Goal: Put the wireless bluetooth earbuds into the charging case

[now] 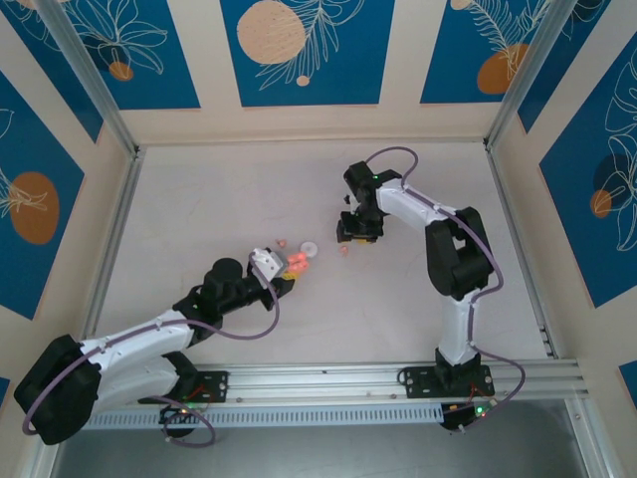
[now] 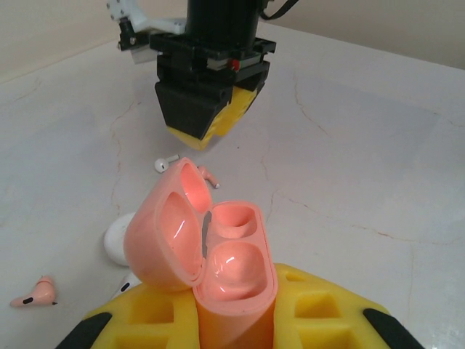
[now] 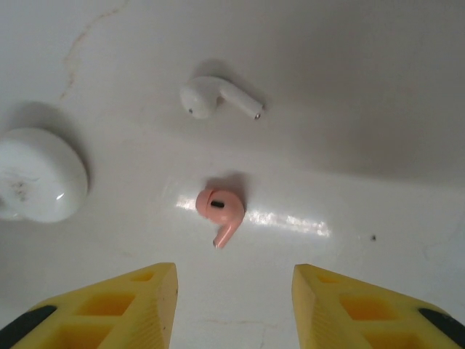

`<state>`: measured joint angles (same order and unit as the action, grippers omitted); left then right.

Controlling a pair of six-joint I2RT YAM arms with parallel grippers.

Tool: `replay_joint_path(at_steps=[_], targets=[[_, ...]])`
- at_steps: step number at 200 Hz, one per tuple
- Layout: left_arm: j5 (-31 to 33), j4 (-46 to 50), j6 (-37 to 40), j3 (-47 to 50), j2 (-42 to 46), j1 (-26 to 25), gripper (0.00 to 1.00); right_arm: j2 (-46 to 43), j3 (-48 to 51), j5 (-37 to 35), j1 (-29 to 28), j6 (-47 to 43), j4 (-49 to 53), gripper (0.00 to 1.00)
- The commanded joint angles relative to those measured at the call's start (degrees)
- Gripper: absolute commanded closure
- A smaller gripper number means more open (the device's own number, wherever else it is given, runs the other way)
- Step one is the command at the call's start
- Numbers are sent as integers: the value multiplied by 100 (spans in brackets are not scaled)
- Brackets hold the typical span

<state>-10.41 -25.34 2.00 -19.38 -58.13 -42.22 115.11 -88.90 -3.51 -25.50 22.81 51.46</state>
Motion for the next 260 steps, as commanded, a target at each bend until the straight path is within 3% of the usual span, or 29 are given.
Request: replay_joint_path(at_steps=[1,208,260], targets=[[74,46,72,22,100,48,84,212,-288,85,-43,93,243,55],[114,31,83,13,109,91,84,1198,-997,-455,-350,-48,718,61],[92,48,107,-5,91,111,84,1216,-965,-467,-368,-66,576,68]])
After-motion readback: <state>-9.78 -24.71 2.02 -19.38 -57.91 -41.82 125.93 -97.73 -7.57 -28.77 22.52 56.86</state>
